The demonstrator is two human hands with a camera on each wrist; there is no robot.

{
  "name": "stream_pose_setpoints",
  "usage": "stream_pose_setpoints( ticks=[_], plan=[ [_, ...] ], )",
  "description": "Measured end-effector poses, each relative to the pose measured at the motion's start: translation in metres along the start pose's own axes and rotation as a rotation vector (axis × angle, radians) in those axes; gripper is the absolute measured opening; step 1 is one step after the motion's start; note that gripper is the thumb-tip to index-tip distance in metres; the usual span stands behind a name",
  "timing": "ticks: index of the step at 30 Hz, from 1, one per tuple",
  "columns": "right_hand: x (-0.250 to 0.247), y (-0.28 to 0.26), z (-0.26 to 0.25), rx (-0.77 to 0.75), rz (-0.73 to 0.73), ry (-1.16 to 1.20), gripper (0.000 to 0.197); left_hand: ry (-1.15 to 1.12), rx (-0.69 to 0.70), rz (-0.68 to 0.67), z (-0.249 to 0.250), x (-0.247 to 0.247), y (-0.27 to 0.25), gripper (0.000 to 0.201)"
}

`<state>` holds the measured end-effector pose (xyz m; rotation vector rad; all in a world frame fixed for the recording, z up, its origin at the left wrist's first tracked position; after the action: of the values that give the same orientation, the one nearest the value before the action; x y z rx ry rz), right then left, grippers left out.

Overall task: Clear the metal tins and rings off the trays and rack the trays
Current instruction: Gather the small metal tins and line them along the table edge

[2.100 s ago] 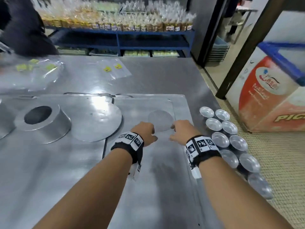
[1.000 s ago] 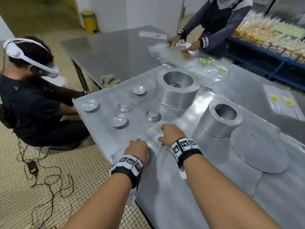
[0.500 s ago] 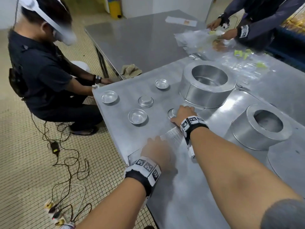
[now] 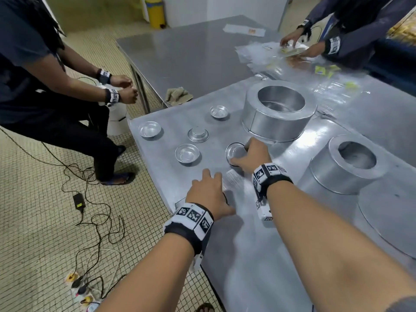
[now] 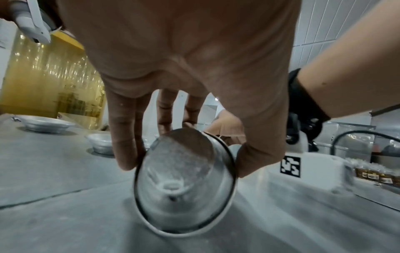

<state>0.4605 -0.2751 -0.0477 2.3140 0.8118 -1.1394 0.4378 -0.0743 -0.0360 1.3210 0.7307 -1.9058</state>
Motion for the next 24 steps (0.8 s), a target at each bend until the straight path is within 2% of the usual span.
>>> stream_pose_setpoints(
  ticks=[3,5,7,12,16,19,21,23,24],
  plan=[
    [-0.020,-0.027,0.007,-0.031,0.000,0.108,0.071,-0.014,0.008,-0.007,0.012,-0.005,-0.005,0.062],
    [-0.036,-0.049,0.016,-0.045,-0.011,0.108,0.070,-0.022,0.021,-0.014,0.024,-0.008,-0.012,0.052],
    [-0.057,-0.073,0.028,-0.052,0.013,0.077,0.063,-0.025,0.049,-0.017,0.039,-0.007,-0.019,0.046],
    [-0.116,-0.139,0.076,0.032,0.055,-0.108,0.056,-0.076,0.117,-0.044,0.084,0.007,-0.042,0.048],
    [-0.159,-0.183,0.122,0.080,0.054,-0.238,0.053,-0.083,0.206,-0.075,0.134,0.027,-0.067,0.043],
    [-0.193,-0.214,0.158,0.137,0.040,-0.270,0.046,-0.039,0.305,-0.123,0.180,0.047,-0.088,0.040],
    [-0.212,-0.234,0.185,0.200,0.017,-0.270,0.049,-0.002,0.381,-0.154,0.213,0.059,-0.103,0.038],
    [-0.230,-0.253,0.209,0.240,0.004,-0.244,0.054,0.029,0.455,-0.154,0.245,0.070,-0.116,0.050],
    [-0.240,-0.262,0.224,0.274,0.009,-0.221,0.049,0.024,0.481,-0.151,0.261,0.073,-0.123,0.054]
  ],
)
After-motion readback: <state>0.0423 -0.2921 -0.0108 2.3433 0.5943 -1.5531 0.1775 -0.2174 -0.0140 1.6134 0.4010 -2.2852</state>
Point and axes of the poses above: each hand's wrist, its own y-axis towards the middle knuckle, its own x-axis out of the palm, z = x × y, the point moved 9 cm from there along y, towards the middle knuckle, and after that the axes turned 12 degrees about z, right-handed, at the moved point
